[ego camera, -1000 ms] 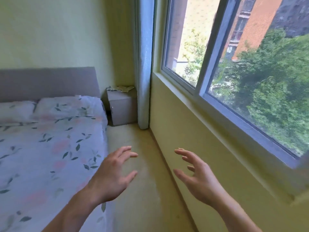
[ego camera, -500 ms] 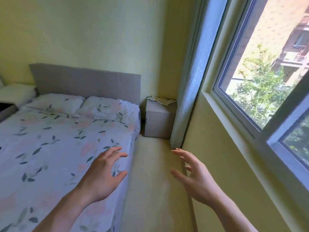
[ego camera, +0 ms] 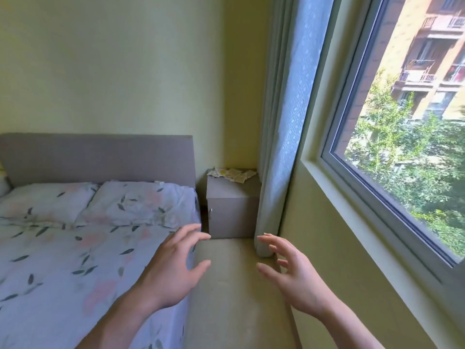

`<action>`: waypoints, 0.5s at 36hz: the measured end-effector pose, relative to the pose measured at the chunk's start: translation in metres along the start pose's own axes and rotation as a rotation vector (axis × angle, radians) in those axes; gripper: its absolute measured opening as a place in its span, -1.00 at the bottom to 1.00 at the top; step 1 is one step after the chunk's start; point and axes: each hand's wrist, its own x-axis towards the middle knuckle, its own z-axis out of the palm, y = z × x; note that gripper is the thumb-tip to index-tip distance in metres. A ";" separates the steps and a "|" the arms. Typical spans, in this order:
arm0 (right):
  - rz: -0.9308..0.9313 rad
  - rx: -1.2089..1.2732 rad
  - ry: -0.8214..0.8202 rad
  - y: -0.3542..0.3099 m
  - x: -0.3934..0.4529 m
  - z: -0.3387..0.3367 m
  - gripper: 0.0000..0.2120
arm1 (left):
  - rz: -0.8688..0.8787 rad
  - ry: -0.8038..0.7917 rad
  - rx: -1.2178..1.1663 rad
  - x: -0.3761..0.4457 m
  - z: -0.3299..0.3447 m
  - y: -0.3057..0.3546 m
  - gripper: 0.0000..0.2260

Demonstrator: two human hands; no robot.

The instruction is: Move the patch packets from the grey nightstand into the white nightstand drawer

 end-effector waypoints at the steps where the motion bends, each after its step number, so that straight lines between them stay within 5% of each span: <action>1: 0.000 0.000 -0.005 0.007 0.017 -0.002 -0.53 | 0.003 -0.001 0.002 0.019 0.004 -0.003 -0.63; 18: 0.065 0.121 -0.145 0.105 0.337 -0.022 -0.54 | -0.244 0.018 -0.006 0.282 0.028 -0.092 -0.69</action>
